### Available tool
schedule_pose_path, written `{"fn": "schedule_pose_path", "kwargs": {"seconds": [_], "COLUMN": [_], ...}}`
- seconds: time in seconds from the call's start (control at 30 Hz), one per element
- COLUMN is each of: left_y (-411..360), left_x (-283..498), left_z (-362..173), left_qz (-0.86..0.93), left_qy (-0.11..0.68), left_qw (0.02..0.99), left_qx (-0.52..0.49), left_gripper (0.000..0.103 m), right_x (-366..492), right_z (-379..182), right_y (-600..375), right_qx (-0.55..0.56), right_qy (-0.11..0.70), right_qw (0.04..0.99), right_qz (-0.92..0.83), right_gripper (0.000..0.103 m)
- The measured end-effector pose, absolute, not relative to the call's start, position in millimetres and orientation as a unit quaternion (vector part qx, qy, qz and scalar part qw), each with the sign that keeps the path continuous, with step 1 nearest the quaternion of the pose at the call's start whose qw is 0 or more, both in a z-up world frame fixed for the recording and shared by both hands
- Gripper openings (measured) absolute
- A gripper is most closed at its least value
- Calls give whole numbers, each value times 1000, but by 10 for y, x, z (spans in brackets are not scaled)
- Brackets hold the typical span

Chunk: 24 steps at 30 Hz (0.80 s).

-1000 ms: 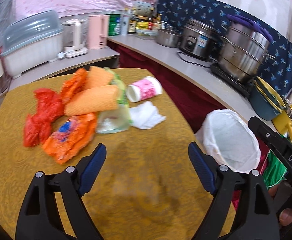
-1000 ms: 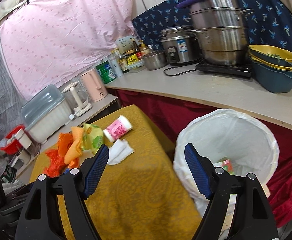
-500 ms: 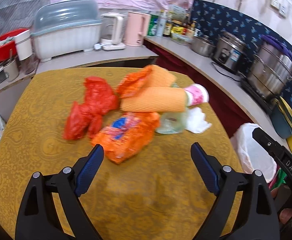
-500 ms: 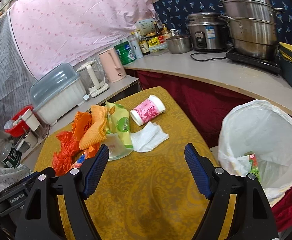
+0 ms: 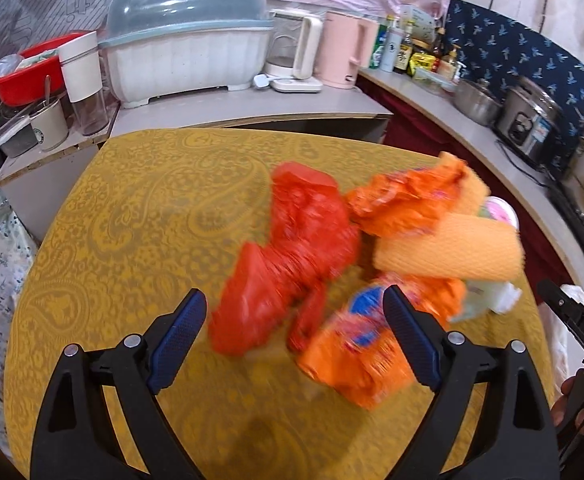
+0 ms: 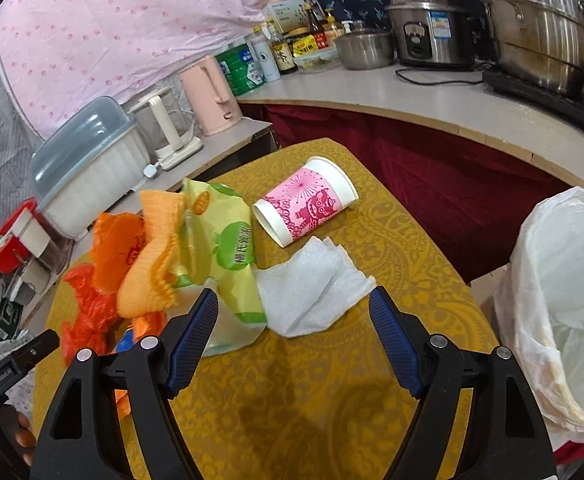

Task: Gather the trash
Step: 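Grasp the red plastic bag with the left gripper while the right gripper grasps the white paper towel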

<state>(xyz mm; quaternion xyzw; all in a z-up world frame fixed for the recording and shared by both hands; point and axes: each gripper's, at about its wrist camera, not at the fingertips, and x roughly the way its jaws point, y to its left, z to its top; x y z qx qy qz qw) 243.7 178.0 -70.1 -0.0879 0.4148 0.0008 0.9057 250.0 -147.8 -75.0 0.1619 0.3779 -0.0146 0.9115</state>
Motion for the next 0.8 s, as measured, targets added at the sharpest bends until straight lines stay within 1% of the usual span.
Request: {"fn": "schedule_pose_path", "kwargs": {"seconds": [0.1,0.37,0.43,0.47,0.5,0.53,0.57,0.6,0.67,0.7,0.77,0.8], "left_y": [1809,1770,1748,1733,1723,1715,1709,1706,1687,1677,1652,1639], "left_x": [2638,2963,2998,3012,3020,3030,3025,3011,2985,2959,2913,2884], "left_z": [-813,-1088,-1133,-1154,-1173,-1188,-1198,-1199,-1190,-1182,-1161,-1152], "left_qz": [3,-6,-12,-16,-21,-24,-25,-24,-27,-30,-32,-33], "left_qy": [423,440,444,446,450,452,453,451,450,450,449,449], "left_qw": [902,895,893,892,890,889,888,889,890,890,891,891], "left_qx": [-84,-71,-70,-70,-70,-71,-71,-70,-68,-68,-66,-64], "left_gripper": [87,87,84,82,76,73,70,66,62,58,56,55], "right_x": [2688,3068,3128,3138,3136,3133,3125,3120,3090,3073,3026,2991], "right_z": [-889,-1194,-1253,-1257,-1256,-1258,-1261,-1271,-1273,-1272,-1267,-1268], "right_y": [-1483,-1548,-1534,-1513,-1502,-1488,-1484,-1482,-1494,-1504,-1524,-1534], "right_qx": [162,169,164,156,151,146,144,141,138,140,146,149], "right_qy": [388,413,419,418,418,417,418,420,419,420,421,423], "right_qw": [907,894,892,894,895,896,896,895,896,896,894,893], "right_qz": [-23,-40,-43,-44,-44,-43,-43,-45,-47,-45,-39,-35], "right_gripper": [74,73,72,72,72,67,59,57,45,42,25,23]}}
